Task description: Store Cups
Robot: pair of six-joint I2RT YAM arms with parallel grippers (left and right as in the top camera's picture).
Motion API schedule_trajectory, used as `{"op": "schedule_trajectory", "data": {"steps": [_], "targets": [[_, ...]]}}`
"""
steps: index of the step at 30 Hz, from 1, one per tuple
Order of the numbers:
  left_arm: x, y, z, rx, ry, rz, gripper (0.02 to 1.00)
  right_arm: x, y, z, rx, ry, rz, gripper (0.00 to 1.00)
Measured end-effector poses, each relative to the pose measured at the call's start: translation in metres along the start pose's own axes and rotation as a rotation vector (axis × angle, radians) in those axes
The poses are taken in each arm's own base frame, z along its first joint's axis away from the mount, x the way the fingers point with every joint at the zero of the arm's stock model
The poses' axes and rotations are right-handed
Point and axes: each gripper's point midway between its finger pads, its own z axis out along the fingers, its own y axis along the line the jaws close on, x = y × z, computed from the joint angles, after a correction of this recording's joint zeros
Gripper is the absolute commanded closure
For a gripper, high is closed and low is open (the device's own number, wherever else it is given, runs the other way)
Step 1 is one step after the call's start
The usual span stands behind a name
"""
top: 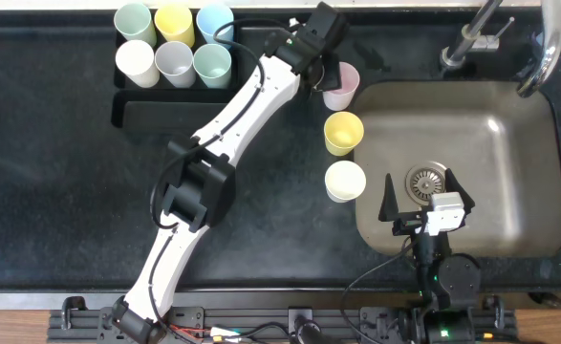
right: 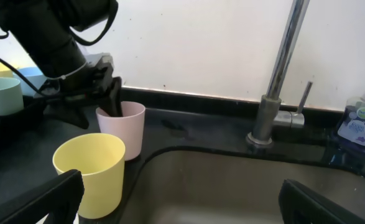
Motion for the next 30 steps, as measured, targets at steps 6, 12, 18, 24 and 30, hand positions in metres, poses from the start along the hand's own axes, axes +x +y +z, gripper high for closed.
{"op": "schedule_trajectory", "data": {"steps": [6,12,18,24,30], "targets": [[0.0034,0.0011,0.0,-0.005,0.013,-0.001,0.518,0.0002,0.0001,0.0,0.0,0.0,0.0,0.007],[0.0038,-0.0026,-0.0016,0.011,0.019,0.001,0.61,0.0,0.0001,0.0,0.0,0.0,0.0,0.005],[0.0047,-0.0068,-0.0041,0.031,0.029,-0.001,0.794,0.0001,0.0001,0.0,0.0,0.0,0.0,0.005],[0.0065,-0.006,-0.0041,0.028,0.038,0.002,0.943,0.0003,0.0001,0.0,0.0,0.001,0.0,0.005],[0.0091,-0.0035,-0.0045,0.017,0.048,0.001,0.985,0.0,0.0,0.0,0.0,0.0,0.0,0.005]]}}
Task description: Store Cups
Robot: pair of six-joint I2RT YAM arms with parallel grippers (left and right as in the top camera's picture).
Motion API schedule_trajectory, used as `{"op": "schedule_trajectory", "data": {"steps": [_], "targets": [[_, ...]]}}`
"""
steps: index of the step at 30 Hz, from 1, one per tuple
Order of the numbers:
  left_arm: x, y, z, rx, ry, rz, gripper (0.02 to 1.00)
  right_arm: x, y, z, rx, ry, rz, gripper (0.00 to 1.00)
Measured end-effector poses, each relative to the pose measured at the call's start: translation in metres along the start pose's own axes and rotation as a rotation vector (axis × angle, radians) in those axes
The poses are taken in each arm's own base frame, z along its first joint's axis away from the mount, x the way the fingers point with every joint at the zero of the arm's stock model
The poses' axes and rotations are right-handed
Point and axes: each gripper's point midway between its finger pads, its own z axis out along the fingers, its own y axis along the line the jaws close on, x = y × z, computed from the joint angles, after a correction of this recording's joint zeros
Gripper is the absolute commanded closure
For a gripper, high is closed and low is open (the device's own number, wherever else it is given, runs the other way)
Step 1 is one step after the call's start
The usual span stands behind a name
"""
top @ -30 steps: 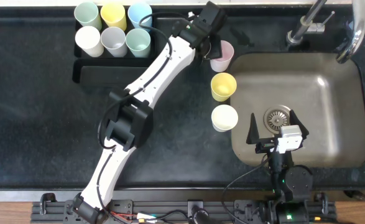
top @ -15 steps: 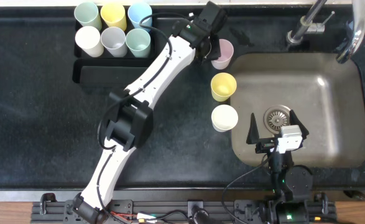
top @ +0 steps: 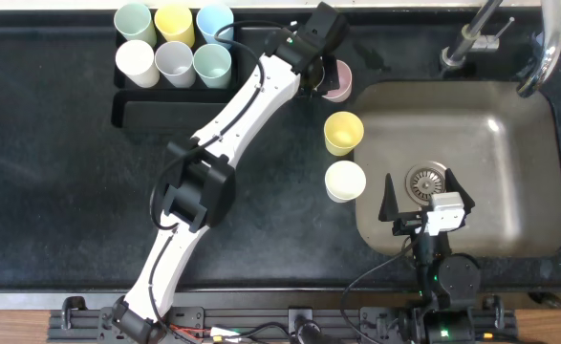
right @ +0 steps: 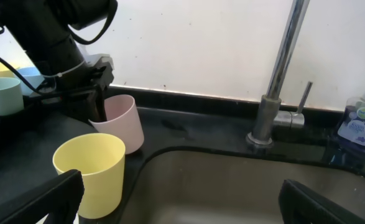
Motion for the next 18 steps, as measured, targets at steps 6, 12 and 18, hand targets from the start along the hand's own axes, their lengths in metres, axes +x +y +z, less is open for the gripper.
{"op": "schedule_trajectory", "data": {"steps": [6,12,18], "targets": [[-0.002,0.009,-0.02,-0.051,-0.021,0.005,0.982,0.0,0.0,0.0,0.0,0.0,0.0,0.005],[-0.02,0.031,-0.112,-0.114,-0.12,-0.015,0.958,0.0,0.0,0.0,0.0,0.001,0.0,0.005],[-0.055,0.089,-0.234,-0.103,-0.328,-0.137,0.958,0.0,0.0,0.0,0.0,0.0,0.0,0.005]]}}
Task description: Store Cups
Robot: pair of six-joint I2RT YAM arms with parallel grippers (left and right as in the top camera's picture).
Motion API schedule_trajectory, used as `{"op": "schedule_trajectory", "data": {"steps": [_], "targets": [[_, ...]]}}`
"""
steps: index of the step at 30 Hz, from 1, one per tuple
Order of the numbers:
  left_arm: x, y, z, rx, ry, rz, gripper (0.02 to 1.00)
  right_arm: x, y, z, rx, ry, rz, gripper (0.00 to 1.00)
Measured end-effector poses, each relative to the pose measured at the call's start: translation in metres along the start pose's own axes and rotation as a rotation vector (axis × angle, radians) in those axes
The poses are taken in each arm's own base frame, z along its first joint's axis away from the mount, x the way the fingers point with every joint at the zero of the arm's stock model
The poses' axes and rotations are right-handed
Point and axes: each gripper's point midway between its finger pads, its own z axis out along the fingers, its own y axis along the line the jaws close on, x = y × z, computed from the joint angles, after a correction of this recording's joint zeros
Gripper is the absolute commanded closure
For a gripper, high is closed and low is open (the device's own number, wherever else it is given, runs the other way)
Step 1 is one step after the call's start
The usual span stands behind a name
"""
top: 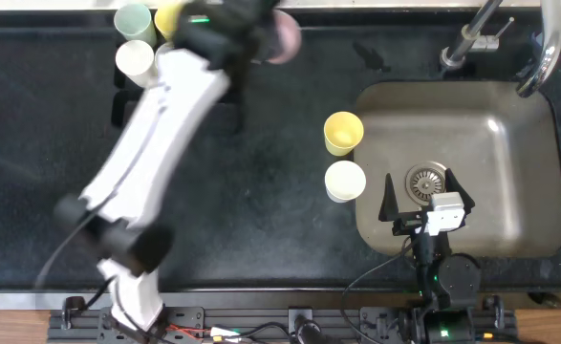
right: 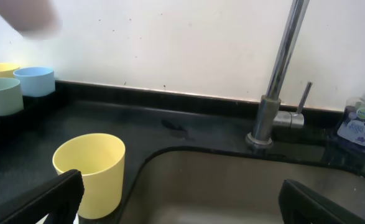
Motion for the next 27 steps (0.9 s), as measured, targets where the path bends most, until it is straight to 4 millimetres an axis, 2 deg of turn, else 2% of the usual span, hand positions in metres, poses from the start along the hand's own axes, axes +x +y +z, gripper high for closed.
{"op": "schedule_trajectory", "data": {"steps": [2,4,6,10,14,20,23,27], "targets": [[-0.013,0.037,-0.019,-0.037,-0.032,-0.056,0.961,0.0,0.0,0.0,0.0,0.0,0.0,0.005],[-0.019,0.077,-0.028,-0.091,-0.04,-0.092,0.961,0.0,0.0,0.0,0.0,0.0,0.0,0.005],[-0.016,0.109,-0.026,-0.147,-0.021,-0.106,0.958,0.0,0.0,0.0,0.0,0.0,0.0,0.007],[-0.004,0.158,-0.004,-0.232,0.069,-0.076,0.956,0.0,0.0,0.0,0.0,0.0,0.0,0.005],[0.0,0.196,0.009,-0.249,0.146,-0.019,0.95,0.0,0.0,0.0,0.0,0.0,0.0,0.005],[-0.004,0.248,0.011,-0.267,0.2,0.062,0.939,0.0,0.0,0.0,0.0,0.0,0.0,0.007],[-0.005,0.262,0.014,-0.267,0.225,0.115,0.93,0.0,0.0,0.0,0.0,0.0,0.0,0.007],[0.0,0.266,0.027,-0.253,0.272,0.183,0.923,0.0,0.0,0.0,0.0,0.001,0.0,0.005]]}}
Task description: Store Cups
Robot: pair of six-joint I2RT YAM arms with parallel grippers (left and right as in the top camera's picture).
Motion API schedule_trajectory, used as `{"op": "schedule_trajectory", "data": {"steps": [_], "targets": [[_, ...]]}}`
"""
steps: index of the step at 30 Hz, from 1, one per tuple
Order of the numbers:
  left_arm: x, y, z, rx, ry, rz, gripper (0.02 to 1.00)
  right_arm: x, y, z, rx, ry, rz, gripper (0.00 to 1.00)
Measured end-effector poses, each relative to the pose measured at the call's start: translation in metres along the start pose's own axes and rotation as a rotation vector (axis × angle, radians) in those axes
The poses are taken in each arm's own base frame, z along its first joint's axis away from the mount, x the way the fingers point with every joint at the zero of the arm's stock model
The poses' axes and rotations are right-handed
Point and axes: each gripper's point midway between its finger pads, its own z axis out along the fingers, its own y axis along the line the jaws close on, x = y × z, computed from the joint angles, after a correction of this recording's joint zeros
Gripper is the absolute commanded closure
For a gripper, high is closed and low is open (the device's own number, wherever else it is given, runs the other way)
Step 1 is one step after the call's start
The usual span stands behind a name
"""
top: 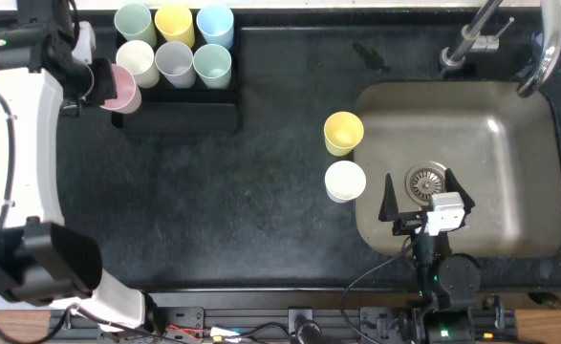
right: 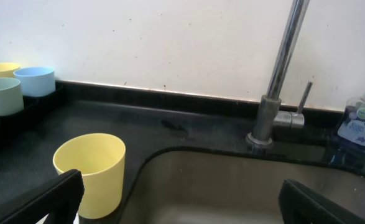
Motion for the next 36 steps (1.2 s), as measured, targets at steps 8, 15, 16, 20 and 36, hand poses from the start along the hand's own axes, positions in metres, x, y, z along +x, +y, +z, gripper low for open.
{"op": "schedule_trajectory", "data": {"steps": [8,15,16,20,36], "targets": [[0.006,-0.001,0.028,0.007,0.073,0.096,0.923,0.0,0.0,0.0,0.0,0.0,0.0,0.005],[0.005,0.004,0.054,0.007,0.115,0.129,0.923,0.0,0.0,0.0,0.0,-0.001,0.0,0.005],[0.003,0.004,0.058,0.008,0.114,0.133,0.923,0.0,0.0,0.0,0.0,0.0,0.0,0.005],[-0.001,0.007,0.07,0.007,0.112,0.129,0.919,0.0,0.0,0.0,0.0,-0.001,0.0,0.007],[-0.007,0.007,0.089,0.007,0.111,0.129,0.91,0.0,0.0,0.0,0.0,-0.001,0.0,0.005]]}}
